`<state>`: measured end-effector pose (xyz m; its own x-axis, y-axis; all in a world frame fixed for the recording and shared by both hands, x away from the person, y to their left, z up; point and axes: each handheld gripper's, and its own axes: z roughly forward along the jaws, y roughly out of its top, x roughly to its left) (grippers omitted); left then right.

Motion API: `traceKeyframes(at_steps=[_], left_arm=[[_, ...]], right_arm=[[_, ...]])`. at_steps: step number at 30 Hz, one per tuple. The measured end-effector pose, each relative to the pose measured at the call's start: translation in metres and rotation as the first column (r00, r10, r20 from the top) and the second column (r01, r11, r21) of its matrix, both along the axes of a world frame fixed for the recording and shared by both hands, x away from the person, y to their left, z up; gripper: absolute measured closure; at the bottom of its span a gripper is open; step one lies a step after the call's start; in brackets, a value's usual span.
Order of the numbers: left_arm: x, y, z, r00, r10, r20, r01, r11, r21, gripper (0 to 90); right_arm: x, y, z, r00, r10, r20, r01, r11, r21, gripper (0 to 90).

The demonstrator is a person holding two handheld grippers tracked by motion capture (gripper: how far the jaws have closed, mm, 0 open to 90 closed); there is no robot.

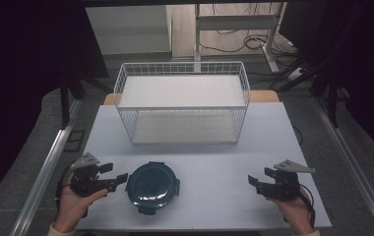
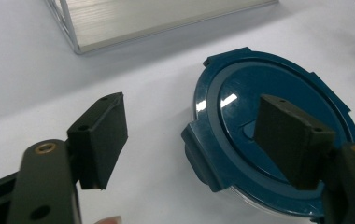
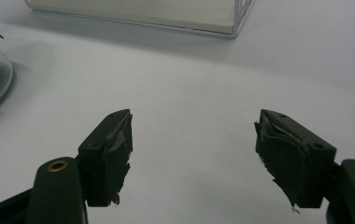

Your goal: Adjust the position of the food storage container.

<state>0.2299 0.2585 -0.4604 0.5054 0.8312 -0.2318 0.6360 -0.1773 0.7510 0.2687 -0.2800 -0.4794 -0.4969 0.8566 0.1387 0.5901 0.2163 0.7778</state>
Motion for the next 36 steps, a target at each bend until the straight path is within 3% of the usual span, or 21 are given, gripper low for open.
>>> traceKeyframes(at_steps=[6, 15, 20, 24, 26, 27, 29, 30, 36], left_arm=[[-0.01, -0.005, 0.008, 0.9995, -0.028, 0.016, 0.028, 0.9996, 0.004, 28.6], [-0.022, -0.013, 0.008, 0.9967, -0.081, 0.007, 0.081, 0.9962, 0.032, 37.5], [-0.031, -0.011, 0.005, 0.9954, -0.095, 0.015, 0.094, 0.9943, 0.05, 48.6], [-0.033, -0.009, -0.002, 0.9933, -0.114, -0.016, 0.115, 0.993, 0.03, 66.1], [-0.033, -0.011, -0.006, 0.993, -0.115, -0.028, 0.116, 0.9921, 0.048, 69.3], [-0.033, -0.011, -0.007, 0.9924, -0.119, -0.031, 0.12, 0.991, 0.058, 76.9], [-0.035, -0.013, -0.008, 0.9905, -0.135, -0.028, 0.137, 0.9882, 0.069, 81.4], [-0.037, -0.014, -0.009, 0.9879, -0.152, -0.033, 0.154, 0.9837, 0.092, 87.8], [-0.04, -0.016, -0.017, 0.982, -0.173, -0.074, 0.181, 0.9776, 0.108, 90.0]], right_arm=[[0.0, 0.0, -0.001, 1.0, 0.003, -0.003, -0.003, 1.0, -0.003, 28.1], [0.0, 0.001, -0.003, 0.9999, 0.005, -0.014, -0.005, 1.0, -0.006, 29.2], [0.0, 0.002, -0.003, 0.9999, 0.008, -0.011, -0.008, 0.9999, -0.008, 29.2], [-0.001, 0.005, -0.003, 0.9999, 0.01, -0.011, -0.01, 0.9999, -0.01, 29.3], [-0.001, 0.006, -0.003, 0.9999, 0.013, -0.01, -0.013, 0.9998, -0.014, 29.3], [-0.002, 0.007, -0.003, 0.9999, 0.013, -0.007, -0.014, 0.9994, -0.031, 29.3], [-0.002, 0.007, -0.003, 0.9999, 0.012, -0.005, -0.012, 0.9992, -0.038, 29.3], [-0.002, 0.007, -0.004, 1.0, 0.008, -0.002, -0.008, 0.9988, -0.048, 29.4], [-0.003, 0.006, -0.003, 1.0, -0.008, 0.003, 0.008, 0.9986, -0.052, 29.4]])
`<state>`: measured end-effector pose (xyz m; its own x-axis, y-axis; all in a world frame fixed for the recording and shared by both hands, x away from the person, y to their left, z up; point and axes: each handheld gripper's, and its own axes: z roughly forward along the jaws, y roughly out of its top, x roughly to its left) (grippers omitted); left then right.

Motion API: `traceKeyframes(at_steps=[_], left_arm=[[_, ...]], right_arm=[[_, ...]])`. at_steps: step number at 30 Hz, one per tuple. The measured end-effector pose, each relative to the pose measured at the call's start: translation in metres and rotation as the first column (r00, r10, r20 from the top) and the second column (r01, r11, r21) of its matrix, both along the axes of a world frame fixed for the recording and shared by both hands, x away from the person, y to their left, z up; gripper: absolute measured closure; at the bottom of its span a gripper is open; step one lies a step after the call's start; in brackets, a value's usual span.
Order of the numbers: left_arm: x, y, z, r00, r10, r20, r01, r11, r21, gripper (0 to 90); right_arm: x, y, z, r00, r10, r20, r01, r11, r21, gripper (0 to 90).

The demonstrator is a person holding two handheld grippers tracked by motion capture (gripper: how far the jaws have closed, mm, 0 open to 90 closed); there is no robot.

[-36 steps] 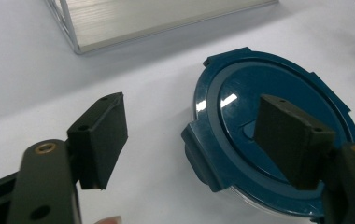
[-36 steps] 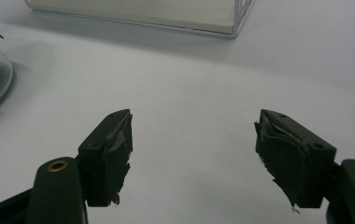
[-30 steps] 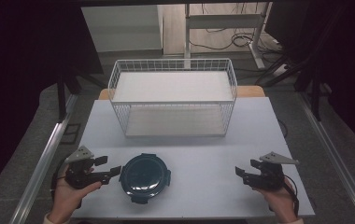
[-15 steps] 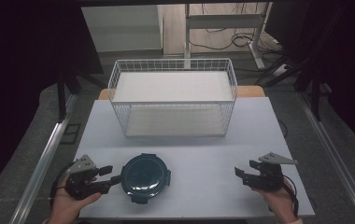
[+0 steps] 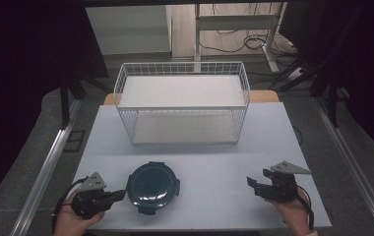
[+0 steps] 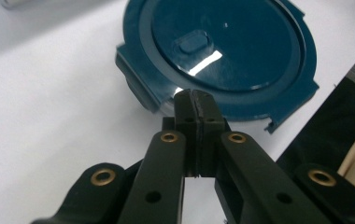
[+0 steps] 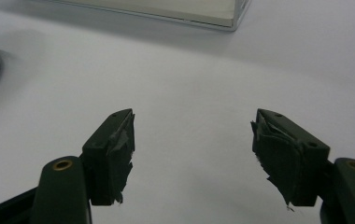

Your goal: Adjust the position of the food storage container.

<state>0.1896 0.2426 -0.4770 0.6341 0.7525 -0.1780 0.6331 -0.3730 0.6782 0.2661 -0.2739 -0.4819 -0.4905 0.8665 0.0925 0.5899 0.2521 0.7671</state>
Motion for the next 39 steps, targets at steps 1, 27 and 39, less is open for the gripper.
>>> traceKeyframes(at_steps=[1, 27, 39], left_arm=[[0.0, -0.001, -0.002, 1.0, -0.001, -0.008, 0.001, 1.0, 0.002, 90.0], [0.014, -0.014, -0.028, 0.9942, 0.004, -0.108, 0.003, 0.9981, 0.061, 90.0], [0.018, -0.017, -0.027, 0.9942, 0.008, -0.107, 0.002, 0.9953, 0.097, 90.0]], right_arm=[[0.0, 0.0, 0.0, 1.0, -0.001, 0.002, 0.001, 1.0, -0.001, 29.4], [0.001, 0.002, -0.002, 1.0, 0.002, -0.005, -0.002, 0.9997, -0.025, 29.4], [0.001, 0.002, -0.003, 1.0, 0.0, -0.006, 0.0, 0.9995, -0.032, 29.4]])
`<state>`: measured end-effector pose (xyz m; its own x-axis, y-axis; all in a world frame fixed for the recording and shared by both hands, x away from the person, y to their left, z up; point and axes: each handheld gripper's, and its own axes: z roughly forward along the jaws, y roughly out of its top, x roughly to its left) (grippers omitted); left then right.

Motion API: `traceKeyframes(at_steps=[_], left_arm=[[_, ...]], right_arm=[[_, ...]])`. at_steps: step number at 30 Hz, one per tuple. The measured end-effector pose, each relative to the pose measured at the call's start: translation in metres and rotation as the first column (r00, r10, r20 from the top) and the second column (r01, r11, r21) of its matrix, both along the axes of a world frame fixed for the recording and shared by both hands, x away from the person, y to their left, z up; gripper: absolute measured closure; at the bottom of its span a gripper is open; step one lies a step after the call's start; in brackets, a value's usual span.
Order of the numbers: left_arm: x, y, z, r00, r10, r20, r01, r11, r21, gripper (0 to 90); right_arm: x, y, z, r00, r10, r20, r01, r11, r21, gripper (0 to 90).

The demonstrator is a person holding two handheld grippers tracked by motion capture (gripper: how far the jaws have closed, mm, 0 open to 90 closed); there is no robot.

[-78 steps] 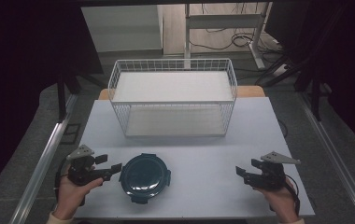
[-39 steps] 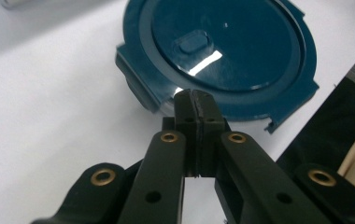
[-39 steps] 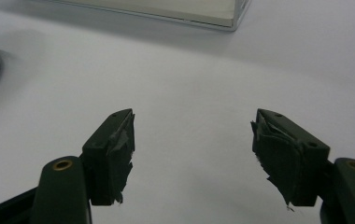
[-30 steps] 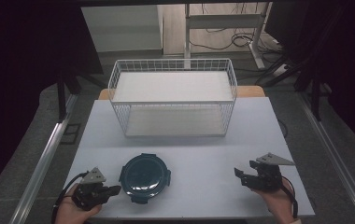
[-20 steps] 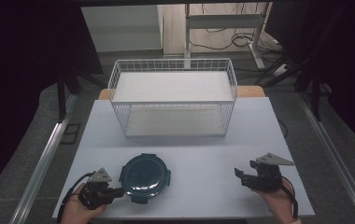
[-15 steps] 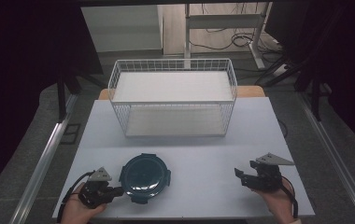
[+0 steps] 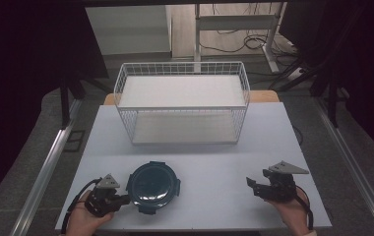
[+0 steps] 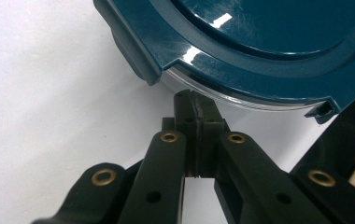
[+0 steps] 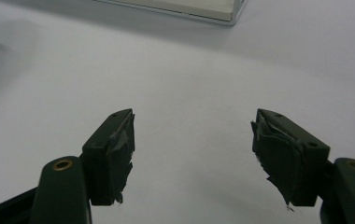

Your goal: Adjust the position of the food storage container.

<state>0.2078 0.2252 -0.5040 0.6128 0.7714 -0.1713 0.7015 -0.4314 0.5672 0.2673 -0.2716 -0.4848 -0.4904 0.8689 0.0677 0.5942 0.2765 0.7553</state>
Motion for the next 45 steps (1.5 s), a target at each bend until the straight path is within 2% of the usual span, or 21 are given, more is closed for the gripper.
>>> traceKeyframes(at_steps=[8, 14, 21, 28, 31, 45], left_arm=[[0.005, -0.007, 0.001, 1.0, -0.002, 0.001, 0.002, 0.9999, 0.013, 90.0], [0.012, -0.022, 0.003, 0.9991, -0.041, -0.004, 0.041, 0.999, 0.017, 90.0], [0.022, -0.03, 0.003, 0.9996, -0.027, -0.011, 0.028, 0.9995, 0.013, 90.0], [0.03, -0.042, 0.004, 0.9993, -0.036, -0.013, 0.036, 0.9992, 0.016, 90.0], [0.035, -0.051, 0.005, 0.9987, -0.049, -0.017, 0.049, 0.9983, 0.03, 90.0], [0.043, -0.077, 0.006, 0.9942, -0.105, -0.024, 0.106, 0.9941, 0.023, 90.0]], right_arm=[[0.0, 0.0, 0.0, 1.0, -0.001, 0.001, 0.001, 1.0, 0.001, 29.2], [0.001, 0.0, 0.0, 1.0, -0.002, 0.0, 0.002, 1.0, 0.001, 29.1], [0.002, 0.0, 0.0, 1.0, -0.001, 0.001, 0.001, 1.0, 0.0, 29.1], [0.003, 0.0, 0.0, 1.0, -0.002, -0.002, 0.002, 1.0, 0.003, 29.1], [0.003, 0.0, 0.0, 1.0, 0.0, 0.0, 0.0, 1.0, 0.004, 29.1], [0.002, 0.001, 0.0, 1.0, 0.006, 0.004, -0.006, 1.0, 0.002, 29.1]])
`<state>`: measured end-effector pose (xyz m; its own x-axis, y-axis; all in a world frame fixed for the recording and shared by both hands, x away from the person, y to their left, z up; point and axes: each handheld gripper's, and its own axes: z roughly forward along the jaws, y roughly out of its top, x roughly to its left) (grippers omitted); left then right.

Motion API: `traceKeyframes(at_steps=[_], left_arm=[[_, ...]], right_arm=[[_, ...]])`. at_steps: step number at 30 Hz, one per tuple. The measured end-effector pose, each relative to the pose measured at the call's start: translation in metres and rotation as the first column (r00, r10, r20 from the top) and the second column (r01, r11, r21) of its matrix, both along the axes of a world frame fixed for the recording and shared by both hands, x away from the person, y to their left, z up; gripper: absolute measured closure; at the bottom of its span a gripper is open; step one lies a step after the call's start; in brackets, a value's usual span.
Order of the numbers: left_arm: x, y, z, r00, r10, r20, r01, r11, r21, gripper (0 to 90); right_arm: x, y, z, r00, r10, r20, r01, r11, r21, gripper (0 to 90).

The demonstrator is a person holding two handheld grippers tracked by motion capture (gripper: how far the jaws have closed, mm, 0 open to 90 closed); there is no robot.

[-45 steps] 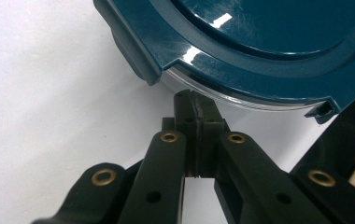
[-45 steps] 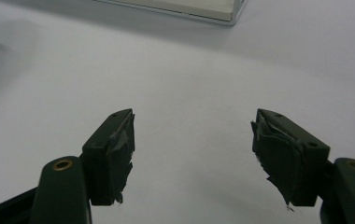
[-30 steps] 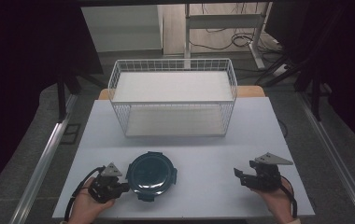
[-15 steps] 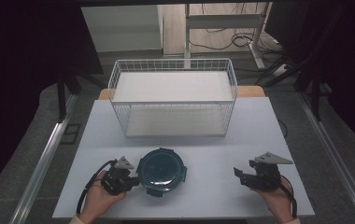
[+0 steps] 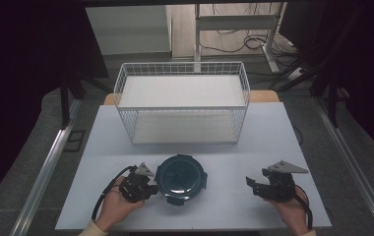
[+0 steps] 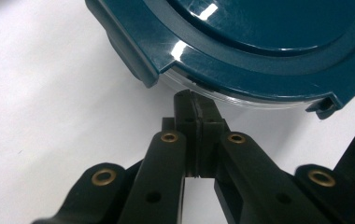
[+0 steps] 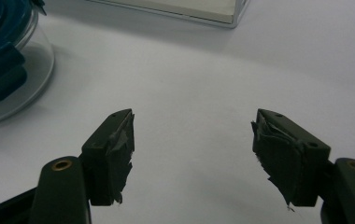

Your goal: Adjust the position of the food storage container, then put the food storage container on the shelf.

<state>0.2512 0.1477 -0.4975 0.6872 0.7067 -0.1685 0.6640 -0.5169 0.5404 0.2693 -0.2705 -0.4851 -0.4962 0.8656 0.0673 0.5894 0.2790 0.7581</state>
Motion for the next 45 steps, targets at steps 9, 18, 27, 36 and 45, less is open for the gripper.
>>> traceKeyframes(at_steps=[9, 18, 27, 36, 45], left_arm=[[0.002, -0.013, 0.0, 0.9997, -0.02, -0.01, 0.02, 0.9997, -0.011, 90.0], [-0.004, 0.011, 0.0, 0.999, 0.044, -0.003, -0.044, 0.9959, -0.079, 90.0], [-0.003, 0.042, 0.013, 0.9735, 0.211, 0.088, -0.198, 0.9699, -0.143, 52.1], [-0.002, 0.052, 0.017, 0.9583, 0.274, 0.082, -0.248, 0.9388, -0.239, 29.6], [-0.001, 0.053, 0.021, 0.9577, 0.275, 0.084, -0.247, 0.9357, -0.252, 25.1]], right_arm=[[0.0, -0.001, 0.0, 1.0, 0.006, 0.007, -0.006, 1.0, -0.001, 28.9], [-0.002, -0.003, 0.002, 0.9999, 0.011, 0.012, -0.011, 0.9996, 0.024, 28.2], [-0.001, 0.0, -0.001, 0.999, 0.043, 0.01, -0.043, 0.9988, 0.022, 26.0], [-0.002, 0.001, -0.001, 0.9987, 0.045, 0.025, -0.045, 0.9985, 0.031, 20.5], [-0.005, 0.004, 0.003, 0.9947, 0.087, 0.054, -0.093, 0.9905, 0.101, 20.0]])
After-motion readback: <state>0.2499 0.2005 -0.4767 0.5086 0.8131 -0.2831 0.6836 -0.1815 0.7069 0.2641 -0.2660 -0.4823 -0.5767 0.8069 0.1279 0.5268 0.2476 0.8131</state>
